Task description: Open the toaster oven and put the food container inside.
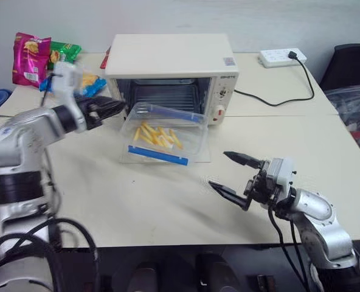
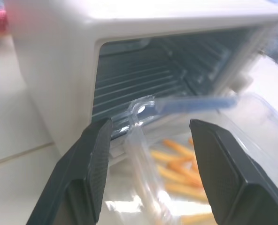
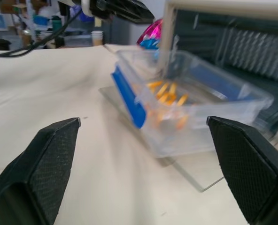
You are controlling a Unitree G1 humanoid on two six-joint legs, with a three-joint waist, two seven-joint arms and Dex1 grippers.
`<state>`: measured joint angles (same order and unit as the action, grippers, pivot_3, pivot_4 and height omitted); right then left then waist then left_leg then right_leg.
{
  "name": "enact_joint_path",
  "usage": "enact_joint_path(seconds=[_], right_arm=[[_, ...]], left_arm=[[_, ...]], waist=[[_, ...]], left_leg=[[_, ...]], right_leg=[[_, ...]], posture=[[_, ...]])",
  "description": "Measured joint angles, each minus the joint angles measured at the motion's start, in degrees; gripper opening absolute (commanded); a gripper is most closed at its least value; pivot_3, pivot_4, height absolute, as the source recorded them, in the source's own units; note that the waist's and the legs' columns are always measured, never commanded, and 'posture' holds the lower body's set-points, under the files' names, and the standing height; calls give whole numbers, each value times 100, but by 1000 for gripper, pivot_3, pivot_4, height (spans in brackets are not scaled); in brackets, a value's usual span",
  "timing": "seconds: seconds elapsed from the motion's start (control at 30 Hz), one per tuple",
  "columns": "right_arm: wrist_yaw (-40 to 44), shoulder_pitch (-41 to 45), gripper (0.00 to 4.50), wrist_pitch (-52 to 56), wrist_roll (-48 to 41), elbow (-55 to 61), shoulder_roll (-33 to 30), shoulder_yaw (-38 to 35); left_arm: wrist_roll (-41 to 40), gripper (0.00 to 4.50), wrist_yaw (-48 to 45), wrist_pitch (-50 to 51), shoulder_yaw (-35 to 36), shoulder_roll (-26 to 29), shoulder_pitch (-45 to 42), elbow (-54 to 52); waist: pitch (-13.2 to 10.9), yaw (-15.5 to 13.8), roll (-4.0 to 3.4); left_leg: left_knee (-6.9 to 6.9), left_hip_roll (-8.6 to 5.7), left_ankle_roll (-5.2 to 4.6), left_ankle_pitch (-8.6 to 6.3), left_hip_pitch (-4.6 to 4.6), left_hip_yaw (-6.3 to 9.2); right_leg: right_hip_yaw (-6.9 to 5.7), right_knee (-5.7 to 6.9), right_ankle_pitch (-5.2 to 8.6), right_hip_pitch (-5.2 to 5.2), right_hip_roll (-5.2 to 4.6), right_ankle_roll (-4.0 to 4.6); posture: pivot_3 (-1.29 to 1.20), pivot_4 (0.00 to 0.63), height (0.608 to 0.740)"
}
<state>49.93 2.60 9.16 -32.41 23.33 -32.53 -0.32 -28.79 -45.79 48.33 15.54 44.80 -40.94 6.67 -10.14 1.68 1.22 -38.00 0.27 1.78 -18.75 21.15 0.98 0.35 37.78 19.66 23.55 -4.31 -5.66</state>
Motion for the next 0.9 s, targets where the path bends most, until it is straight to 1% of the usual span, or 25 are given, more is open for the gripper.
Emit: enact_joint_path(seconds=[0.03, 0.07, 0.1, 0.13, 0.17, 0.2, 0.23, 0.27, 0.3, 0.37, 0.4, 0.43, 0.5, 0.6, 0.7, 0.83, 0.9], right_arm=[[-18, 0, 3890, 199, -41, 94, -30, 40], [-53, 19, 3592, 370, -45, 171, -60, 110], [-83, 35, 3184, 555, -39, 236, -90, 210], [-128, 74, 2934, 682, 11, 253, -88, 320], [-219, 157, 2554, 793, 107, 249, -71, 451], [-302, 250, 2203, 880, 210, 239, -21, 551], [-390, 371, 1939, 952, 348, 201, 31, 675], [-471, 499, 1642, 1042, 484, 131, 84, 813], [-512, 641, 1249, 1128, 652, 42, 91, 998], [-546, 859, 623, 1133, 896, -210, 199, 1189], [-585, 1020, 237, 1117, 1003, -413, 291, 1248], [-633, 1188, 30, 1096, 1092, -617, 391, 1257], [-714, 1575, 30, 1040, 1242, -1047, 524, 1252], [-879, 2428, 30, 823, 1603, -2076, 671, 1196], [-981, 3224, 30, 572, 1888, -2928, 880, 1097], [-1121, 3721, 30, 300, 2078, -3857, 1190, 1040], [-1246, 3977, 30, 130, 2184, -4368, 1387, 989]], left_arm=[[17, 2168, -466, -446, -7, 197, 277, 46], [46, 1909, -901, -859, -31, 365, 544, 76], [80, 1539, -1357, -1282, -92, 494, 795, 79], [139, 1308, -1678, -1643, -159, 569, 1001, 55], [279, 932, -1927, -2009, -304, 633, 1230, 21], [441, 655, -2074, -2316, -489, 660, 1452, -29], [589, 419, -2134, -2581, -648, 618, 1676, -109], [694, 149, -2138, -2784, -825, 445, 1875, -189], [747, 0, -2065, -2894, -1009, 147, 2019, -224], [807, 0, -1858, -2964, -1215, -250, 2152, -253], [837, 0, -1742, -2966, -1281, -421, 2179, -303], [854, 0, -1622, -2967, -1333, -543, 2175, -379], [892, 0, -1362, -2970, -1368, -768, 2119, -455], [1019, 0, -551, -2981, -1360, -1486, 1767, -268], [1153, 0, 288, -3150, -1269, -1990, 1262, 221], [1169, 0, 786, -3301, -983, -2233, 789, 773], [1246, 0, 1021, -3433, -953, -2334, 570, 1094]], waist=[[0, -13, -1], [-1, -18, -1], [-1, -23, -2], [-1, -51, -2], [-2, -83, -3], [-5, -111, -8], [-5, -128, -10], [-6, -160, -11], [-6, -183, -11], [-5, -192, -5], [-5, -173, -4], [-5, -158, -4], [-5, -141, -6], [-6, -140, -6], [-6, -134, -5], [-5, -75, -5], [-5, -18, -5]], left_leg=[[-4, -1, 0, 0, 0, 1], [-5, -6, -1, 0, 0, 4], [-5, -9, -3, 1, 0, 7], [-7, -14, -7, 2, 2, 14], [-7, -19, -13, 1, 2, 14], [-7, -24, -20, 0, 2, 14], [-7, -26, -25, -1, 2, 12], [-8, -28, -31, -3, 5, 13], [-13, -29, -36, -4, 13, 17], [-20, -29, -41, -7, 22, 22], [-22, -30, -41, -7, 25, 18], [-22, -31, -41, -6, 25, 15], [-21, -32, -42, -6, 19, 12], [-25, -34, -44, -3, 15, 1], [-24, -32, -42, -1, 16, -2], [-19, -32, -40, -1, 19, -6], [-20, -35, -40, 0, 20, -6]], right_leg=[[2, -1, 0, -3, -2, 1], [7, -1, 0, -6, -9, 1], [11, -3, 0, -10, -14, 1], [7, -6, 0, -14, -18, 1], [7, -8, -1, -17, -24, 1], [9, -9, -1, -17, -29, 0], [12, -10, -2, -17, -31, -1], [10, -10, -2, -17, -33, -2], [7, -11, -3, -16, -34, -3], [3, -12, -4, -13, -32, -6], [6, -10, -8, -9, -29, -12], [8, -8, -9, -6, -29, -13], [7, -4, -9, -6, -27, -14], [-7, 6, -11, -3, -22, -18], [-14, 5, -12, 2, -20, -19], [-20, 7, -13, 4, -21, -21], [-21, 9, -15, 3, -24, -25]], posture=[[0, 150, 740], [0, 150, 740], [0, 150, 740], [0, 150, 740], [0, 150, 740], [0, 150, 740], [0, 150, 740], [0, 150, 740], [0, 150, 740], [0, 150, 740], [0, 150, 740], [0, 150, 740], [0, 150, 740], [0, 150, 740], [0, 150, 740], [0, 150, 740], [0, 150, 740]])
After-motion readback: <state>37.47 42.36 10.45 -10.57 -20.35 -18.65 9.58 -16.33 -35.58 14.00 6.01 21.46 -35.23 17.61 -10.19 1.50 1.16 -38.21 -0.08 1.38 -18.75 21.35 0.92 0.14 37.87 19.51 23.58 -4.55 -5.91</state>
